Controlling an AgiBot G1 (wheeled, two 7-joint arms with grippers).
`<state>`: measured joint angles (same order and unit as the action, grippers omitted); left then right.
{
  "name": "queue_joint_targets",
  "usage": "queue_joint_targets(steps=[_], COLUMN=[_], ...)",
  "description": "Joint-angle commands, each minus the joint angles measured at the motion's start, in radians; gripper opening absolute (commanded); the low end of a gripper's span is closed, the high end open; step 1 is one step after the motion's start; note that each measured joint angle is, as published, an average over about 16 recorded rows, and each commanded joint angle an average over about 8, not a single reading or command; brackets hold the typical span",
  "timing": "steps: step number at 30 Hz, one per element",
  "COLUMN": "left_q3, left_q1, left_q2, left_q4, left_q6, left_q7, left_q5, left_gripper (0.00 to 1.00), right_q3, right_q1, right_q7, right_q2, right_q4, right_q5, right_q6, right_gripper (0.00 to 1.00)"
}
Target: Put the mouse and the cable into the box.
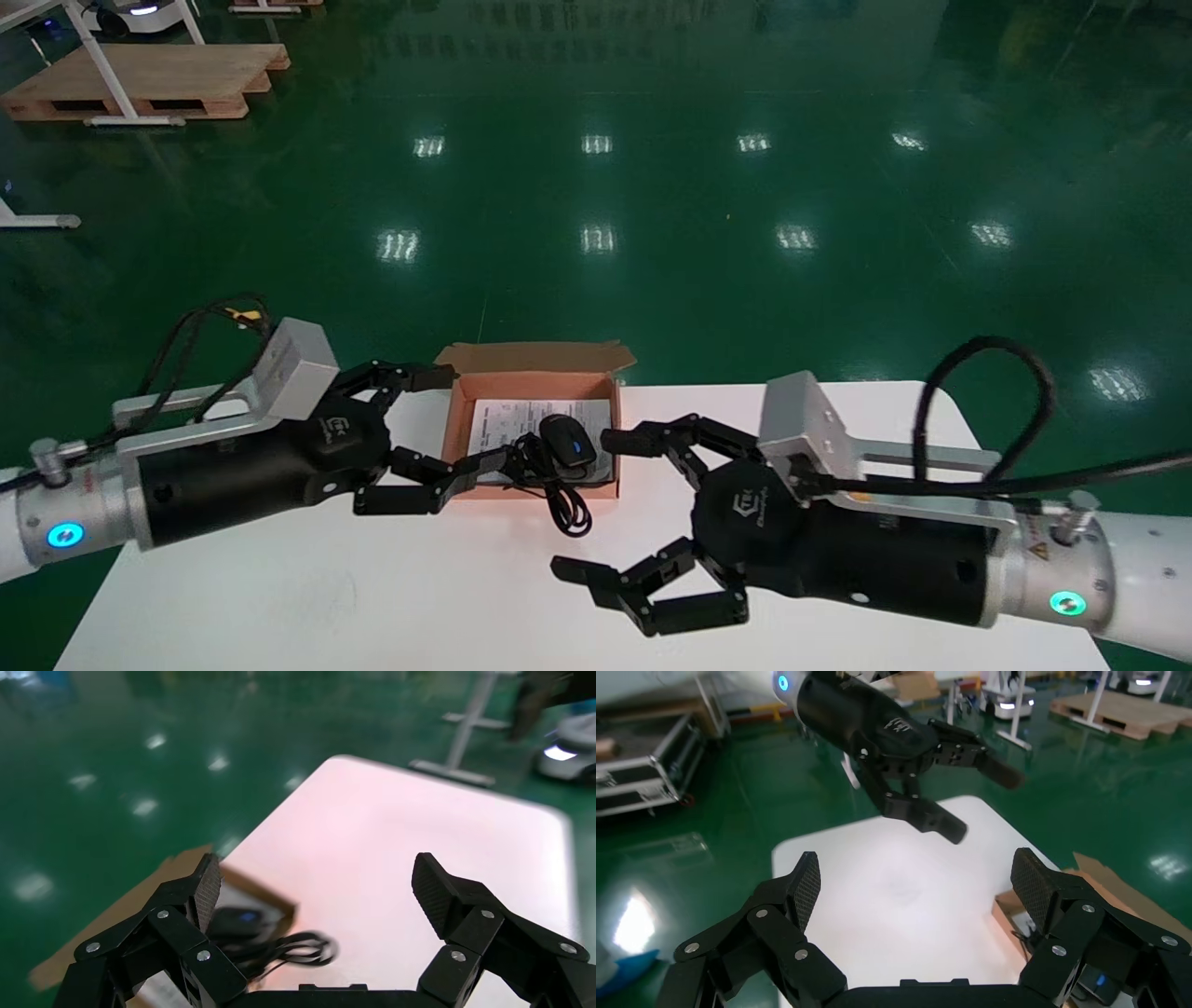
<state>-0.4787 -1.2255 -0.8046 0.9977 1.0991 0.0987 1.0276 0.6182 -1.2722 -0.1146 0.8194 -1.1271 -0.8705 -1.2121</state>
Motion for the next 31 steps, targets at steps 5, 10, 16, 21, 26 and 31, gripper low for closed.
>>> queue_joint_targets(steps=[5,10,16,21,26,31], left_q3=[0.066,0.122,0.182,0.213,0.217,0.212], left_q1=[0.05,0.092,0.138,0.161,0.165,0.161], left_q2=[0.064,0.118,0.177,0.207,0.21,0.205], left_q4=[0.095,0.175,0.262,0.307,0.311,0.304], left_q6=[0.132,0.242,0.363,0.427,0.434,0.423], left_q7=[0.03,0.054,0.081,0.093,0.094,0.093], left_q5=[-0.099,-0.181,-0.272,-0.319,-0.325,-0.317], left_gripper=[1.0,1.0,1.0,1.0,1.0,1.0], right_q3=[-0.124,-0.228,-0.328,-0.364,-0.364,-0.358], right_q1=[0.072,0.133,0.191,0.208,0.209,0.206], right_q7=[-0.027,-0.049,-0.07,-0.073,-0.073,-0.073], right_q2=[-0.076,-0.14,-0.201,-0.219,-0.219,-0.216], right_q4=[-0.057,-0.106,-0.152,-0.165,-0.165,-0.163], right_q5=[0.051,0.094,0.135,0.148,0.15,0.148], right_q6=[-0.104,-0.191,-0.275,-0.302,-0.302,-0.297], right_gripper=[1.0,1.0,1.0,1.0,1.0,1.0])
